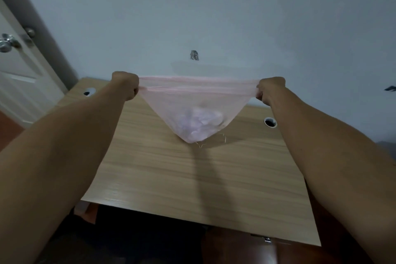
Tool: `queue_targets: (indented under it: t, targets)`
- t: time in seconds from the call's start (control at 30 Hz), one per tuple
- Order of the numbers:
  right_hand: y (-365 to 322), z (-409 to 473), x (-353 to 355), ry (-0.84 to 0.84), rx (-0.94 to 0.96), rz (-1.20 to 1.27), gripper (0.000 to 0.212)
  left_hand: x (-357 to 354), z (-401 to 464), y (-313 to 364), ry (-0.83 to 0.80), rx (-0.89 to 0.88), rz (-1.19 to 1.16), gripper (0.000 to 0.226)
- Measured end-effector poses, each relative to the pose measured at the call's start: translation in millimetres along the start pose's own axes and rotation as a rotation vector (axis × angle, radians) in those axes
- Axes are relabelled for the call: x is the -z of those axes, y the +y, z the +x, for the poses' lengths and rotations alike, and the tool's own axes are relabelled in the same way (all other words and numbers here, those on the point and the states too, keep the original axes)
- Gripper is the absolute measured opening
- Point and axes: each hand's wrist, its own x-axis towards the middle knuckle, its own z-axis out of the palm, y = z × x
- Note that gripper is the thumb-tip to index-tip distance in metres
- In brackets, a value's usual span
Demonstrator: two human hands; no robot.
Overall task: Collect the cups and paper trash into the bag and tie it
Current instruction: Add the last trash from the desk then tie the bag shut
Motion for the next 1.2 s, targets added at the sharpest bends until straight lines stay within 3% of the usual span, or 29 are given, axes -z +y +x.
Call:
queue_targets:
  t: [0.13, 0.27, 0.33, 0.47, 0.63, 0.83, 0.9, 0.97, 1.03, 1.07, 1.17, 1.2]
  targets:
    - [-1.8, -11.4, 17.2, -0.179, -0.119, 0.213, 0.026, 4.6, -4.7, 4.1, -0.129, 0.059, -0.079, 0.028]
    - [-4.9, -18.1, 20.2, -0.285, -0.02, 0.225, 0.031, 6.4, -9.1, 8.9, -0.183, 0.02, -0.119, 0.042]
    - [-8.7, -23.4, 21.6, -0.342, 0.018, 0.245, 0.031, 8.8, -9.4, 10.4, -0.188, 0.003, -0.103, 0.038]
    - [-13.4, -25.2, 26.6, -0.279, 0.058, 0.2, 0.025, 13.0, -5.3, 7.8, -0.13, -0.064, 0.071, 0.021]
    - [-10.3, -20.1, 30.9, -0.201, 0.075, 0.277, 0.029, 14.2, -10.0, 10.1, -0.226, -0.092, -0.039, 0.025]
    - [-8.2, -13.1, 37.6, -0.277, 0.118, 0.409, 0.018, 17.2, -1.3, 10.9, -0.36, -0.104, -0.291, 0.017]
    - [-5.7, -10.4, 35.7, -0.296, 0.156, 0.446, 0.01, 16.4, 0.3, 5.5, -0.42, -0.192, -0.219, 0.012]
    - [-1.0, -8.8, 34.2, -0.318, 0.257, 0.319, 0.015, 15.0, 4.3, -2.5, -0.425, -0.333, -0.014, 0.026]
    - [5.8, -6.6, 35.1, -0.284, 0.387, 0.068, 0.029, 16.1, 7.0, -8.7, -0.296, -0.426, 0.116, 0.027]
    - [8.8, -5.8, 36.3, -0.257, 0.434, -0.02, 0.029, 17.1, 5.7, -10.7, -0.247, -0.441, 0.115, 0.022]
    - [14.8, -7.2, 42.8, -0.178, 0.472, -0.079, 0.004, 15.9, -0.4, -13.9, -0.272, -0.446, 0.0, 0.014]
    - [16.1, -6.9, 44.8, -0.155, 0.466, -0.079, 0.012, 16.4, -4.2, -13.9, -0.287, -0.452, -0.012, 0.014]
